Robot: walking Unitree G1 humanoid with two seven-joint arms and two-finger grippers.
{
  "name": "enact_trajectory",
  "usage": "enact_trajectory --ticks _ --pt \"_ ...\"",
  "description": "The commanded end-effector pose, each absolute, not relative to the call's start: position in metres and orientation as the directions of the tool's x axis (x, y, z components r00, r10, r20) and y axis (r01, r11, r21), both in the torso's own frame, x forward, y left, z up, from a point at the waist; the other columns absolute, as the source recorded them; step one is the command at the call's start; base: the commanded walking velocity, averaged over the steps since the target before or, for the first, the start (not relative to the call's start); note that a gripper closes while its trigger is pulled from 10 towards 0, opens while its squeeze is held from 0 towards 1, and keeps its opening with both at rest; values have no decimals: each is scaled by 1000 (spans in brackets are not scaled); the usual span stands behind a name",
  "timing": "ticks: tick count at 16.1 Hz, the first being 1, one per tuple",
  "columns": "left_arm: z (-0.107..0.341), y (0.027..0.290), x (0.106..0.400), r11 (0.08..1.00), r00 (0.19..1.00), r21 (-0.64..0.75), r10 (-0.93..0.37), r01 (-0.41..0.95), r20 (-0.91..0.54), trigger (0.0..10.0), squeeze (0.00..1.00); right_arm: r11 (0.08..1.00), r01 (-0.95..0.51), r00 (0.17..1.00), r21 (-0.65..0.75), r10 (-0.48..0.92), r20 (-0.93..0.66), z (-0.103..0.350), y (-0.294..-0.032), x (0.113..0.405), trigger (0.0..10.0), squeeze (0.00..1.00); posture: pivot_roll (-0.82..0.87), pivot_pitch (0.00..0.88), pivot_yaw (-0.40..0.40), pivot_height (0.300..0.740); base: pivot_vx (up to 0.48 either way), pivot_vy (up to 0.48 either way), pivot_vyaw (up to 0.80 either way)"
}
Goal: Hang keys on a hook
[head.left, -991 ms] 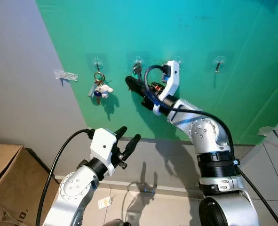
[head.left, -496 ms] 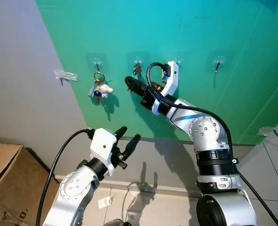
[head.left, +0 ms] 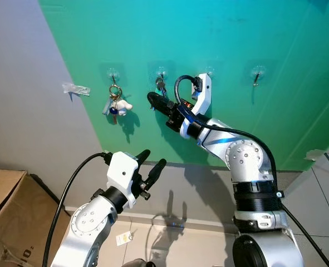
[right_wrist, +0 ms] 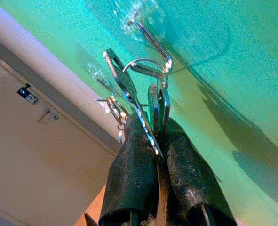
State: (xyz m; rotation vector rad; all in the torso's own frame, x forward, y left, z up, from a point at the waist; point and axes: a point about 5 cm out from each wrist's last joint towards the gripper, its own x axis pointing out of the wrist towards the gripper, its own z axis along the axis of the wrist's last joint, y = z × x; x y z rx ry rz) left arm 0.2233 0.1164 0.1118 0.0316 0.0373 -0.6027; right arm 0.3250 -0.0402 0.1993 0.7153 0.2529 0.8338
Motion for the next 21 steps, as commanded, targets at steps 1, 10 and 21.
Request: enact_trajectory --ticks 1,10,21 --pt "108 117 224 826 825 18 -561 563 -69 10000 0 436 -594 645 675 760 76 201 -35 321 0 0 -73 23 71 740 0 0 0" --pt "109 116 225 825 824 21 -562 564 -71 10000 0 438 -598 638 671 767 68 199 -34 312 0 0 -79 23 71 740 0 0 0" --pt "107 117 224 828 827 28 -557 561 -76 10000 0 676 -693 633 249 737 -239 159 -77 302 0 0 -83 27 68 740 0 0 0"
